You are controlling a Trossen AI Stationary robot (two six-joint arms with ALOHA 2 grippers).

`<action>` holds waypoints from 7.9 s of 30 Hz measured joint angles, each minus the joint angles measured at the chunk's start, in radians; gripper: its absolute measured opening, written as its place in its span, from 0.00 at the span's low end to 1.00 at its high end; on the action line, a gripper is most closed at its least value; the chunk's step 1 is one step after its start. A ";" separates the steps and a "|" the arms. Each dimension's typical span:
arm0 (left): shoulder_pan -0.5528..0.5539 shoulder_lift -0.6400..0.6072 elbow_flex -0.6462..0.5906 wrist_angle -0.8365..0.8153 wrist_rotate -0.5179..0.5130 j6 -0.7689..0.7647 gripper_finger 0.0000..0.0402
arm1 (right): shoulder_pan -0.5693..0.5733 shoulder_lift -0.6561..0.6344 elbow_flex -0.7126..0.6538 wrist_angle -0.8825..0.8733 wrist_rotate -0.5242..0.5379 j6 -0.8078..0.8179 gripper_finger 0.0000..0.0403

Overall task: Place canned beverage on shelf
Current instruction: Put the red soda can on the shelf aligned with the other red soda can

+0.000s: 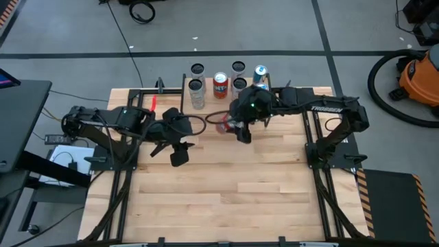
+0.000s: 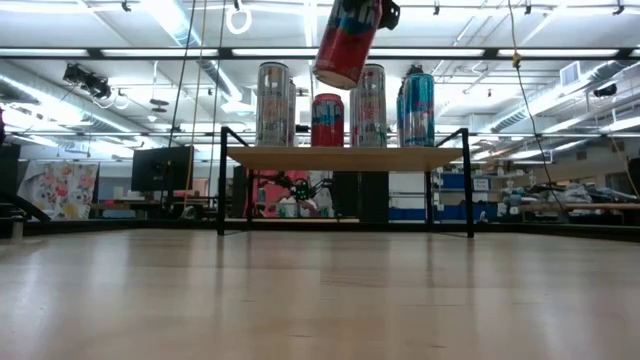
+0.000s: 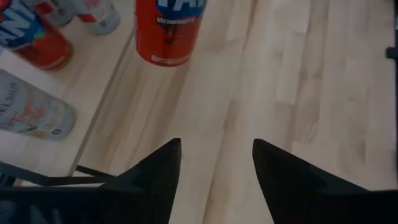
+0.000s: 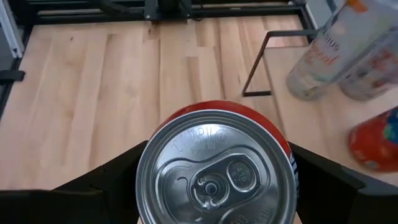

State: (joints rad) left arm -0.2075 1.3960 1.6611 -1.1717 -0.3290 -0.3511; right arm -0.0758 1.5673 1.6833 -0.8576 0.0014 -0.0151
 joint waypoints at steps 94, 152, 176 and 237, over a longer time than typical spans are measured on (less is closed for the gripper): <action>0.110 0.123 0.000 0.205 0.027 0.315 0.79 | -0.018 -0.055 0.000 0.003 -0.154 -0.118 0.81; 0.144 0.193 -0.001 0.500 0.237 0.340 0.79 | 0.043 -0.055 0.000 0.110 -0.321 -0.160 0.81; 0.138 0.195 0.000 0.480 0.243 0.403 0.64 | 0.041 -0.050 0.000 0.093 -0.314 -0.165 0.81; 0.171 0.022 0.003 0.276 0.123 0.394 0.37 | 0.101 -0.023 -0.001 0.344 -0.011 -0.116 0.79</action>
State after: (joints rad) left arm -0.0360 1.4179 1.6637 -0.8960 -0.2057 0.0427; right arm 0.0250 1.5444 1.6821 -0.5134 -0.0093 -0.1310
